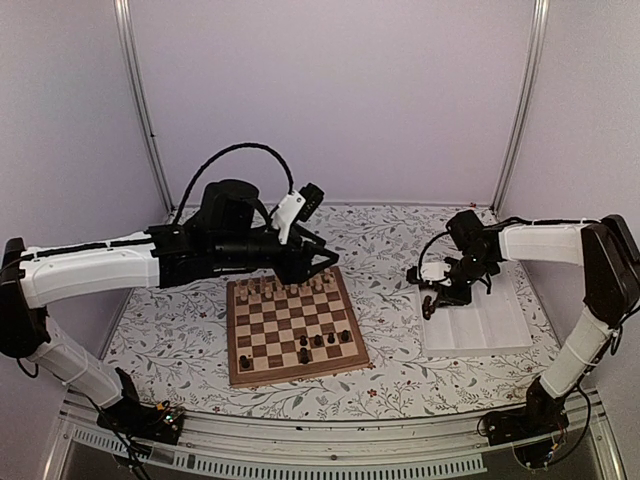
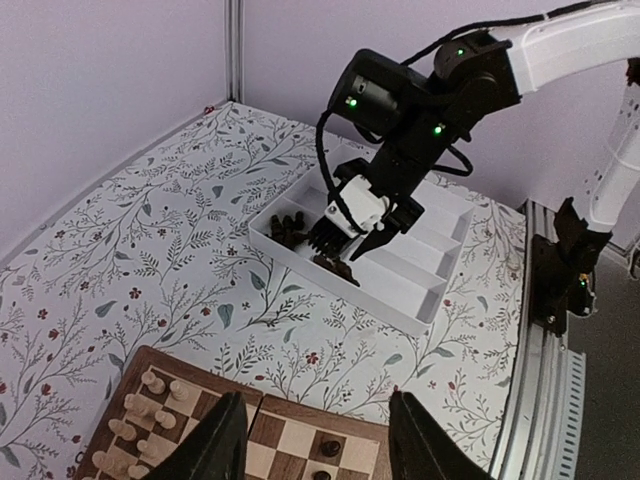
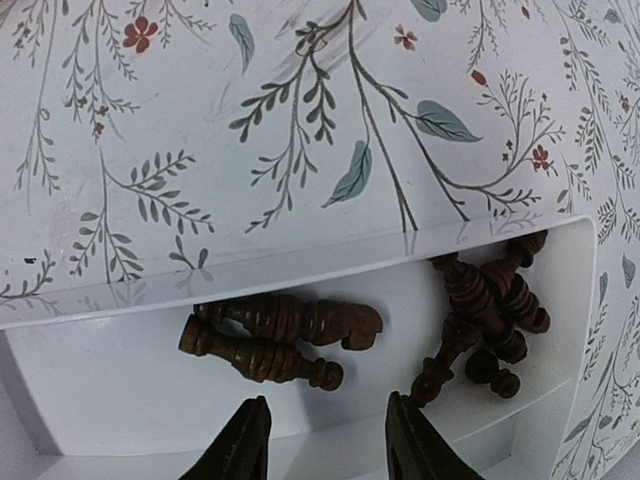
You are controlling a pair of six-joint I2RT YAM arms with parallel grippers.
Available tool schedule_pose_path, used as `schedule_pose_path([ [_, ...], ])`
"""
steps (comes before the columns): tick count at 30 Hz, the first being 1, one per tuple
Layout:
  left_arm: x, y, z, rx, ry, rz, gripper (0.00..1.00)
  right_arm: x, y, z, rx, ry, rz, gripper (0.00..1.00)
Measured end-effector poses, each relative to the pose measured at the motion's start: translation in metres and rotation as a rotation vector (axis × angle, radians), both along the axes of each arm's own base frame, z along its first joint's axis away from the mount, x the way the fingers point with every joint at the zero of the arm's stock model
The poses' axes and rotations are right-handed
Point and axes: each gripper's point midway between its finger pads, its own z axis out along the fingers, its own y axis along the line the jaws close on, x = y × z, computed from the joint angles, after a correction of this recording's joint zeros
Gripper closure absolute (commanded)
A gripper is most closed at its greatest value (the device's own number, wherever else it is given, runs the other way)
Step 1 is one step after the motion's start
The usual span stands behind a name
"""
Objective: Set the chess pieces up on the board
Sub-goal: Pick up the chess piece from the storage box.
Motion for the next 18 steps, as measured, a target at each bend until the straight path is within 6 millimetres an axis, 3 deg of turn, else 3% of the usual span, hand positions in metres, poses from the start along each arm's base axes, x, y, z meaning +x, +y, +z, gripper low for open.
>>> schedule_pose_path([
  [8, -0.012, -0.006, -0.007, -0.001, 0.032, -0.017, 0.51, 0.006, -0.002, -0.032, -0.059, 0.019, 0.082, 0.56],
  [18, -0.015, -0.011, -0.010, -0.001, 0.036, -0.024, 0.51, -0.009, 0.000, -0.033, -0.050, 0.084, 0.145, 0.61],
])
